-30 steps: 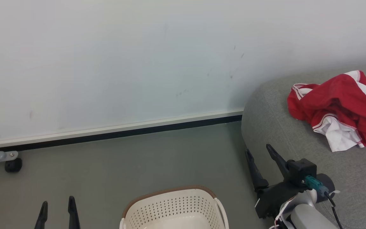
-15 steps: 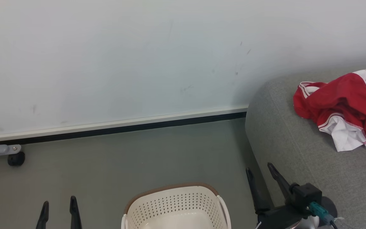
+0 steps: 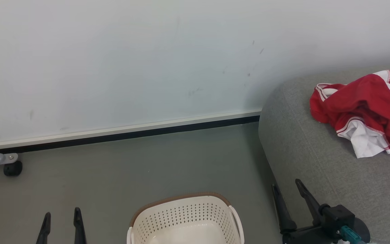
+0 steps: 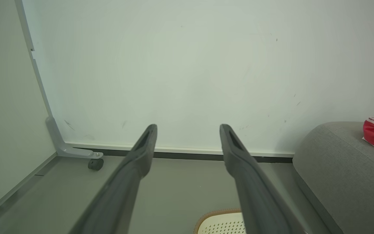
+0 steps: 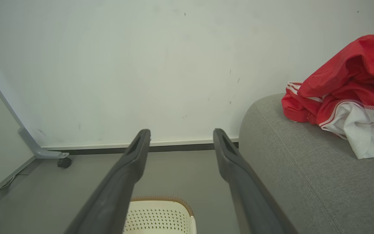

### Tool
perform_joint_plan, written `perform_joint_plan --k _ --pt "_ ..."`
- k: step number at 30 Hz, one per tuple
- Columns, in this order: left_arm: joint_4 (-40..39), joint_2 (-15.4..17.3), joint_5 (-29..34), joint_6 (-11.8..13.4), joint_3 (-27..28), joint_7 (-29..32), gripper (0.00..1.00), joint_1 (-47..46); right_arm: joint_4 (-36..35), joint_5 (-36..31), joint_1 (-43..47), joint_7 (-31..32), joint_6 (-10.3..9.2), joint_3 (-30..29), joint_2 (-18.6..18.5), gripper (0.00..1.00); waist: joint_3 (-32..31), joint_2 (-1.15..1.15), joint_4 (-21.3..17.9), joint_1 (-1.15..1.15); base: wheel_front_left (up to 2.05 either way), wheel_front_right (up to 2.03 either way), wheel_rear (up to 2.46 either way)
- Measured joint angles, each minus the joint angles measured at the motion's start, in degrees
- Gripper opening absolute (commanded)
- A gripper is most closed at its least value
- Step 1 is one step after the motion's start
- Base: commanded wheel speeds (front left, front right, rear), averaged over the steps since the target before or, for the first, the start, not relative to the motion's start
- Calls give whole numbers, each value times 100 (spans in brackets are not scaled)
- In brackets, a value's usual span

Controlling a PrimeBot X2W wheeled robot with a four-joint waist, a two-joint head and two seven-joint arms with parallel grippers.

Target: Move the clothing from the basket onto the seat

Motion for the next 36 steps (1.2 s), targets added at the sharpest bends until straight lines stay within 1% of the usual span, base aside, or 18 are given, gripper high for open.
perform_joint_plan --k 3,27,28,33,36 --pt "-3 1 3 0 1 0 100 0 -78 -47 6 0 -40 -64 -5 100 17 0 -12 0 0 0 0" --pt "76 53 112 1 63 8 100 0 -325 -245 221 0 -47 -405 18 100 -2 0 5 0 0 0 0" --pt "94 46 116 0 60 9 0 -1 -314 -252 225 5 -46 -411 21 0 -6 0 5 0 0 0 0" --pt "409 -81 99 0 -3 9 0 2 -13 -252 419 16 -45 -345 84 0 -6 0 5 0 0 0 0" --pt "469 -99 25 -25 1 60 0 1 37 -183 493 56 -34 -383 107 0 -3 0 7 0 0 0 0"
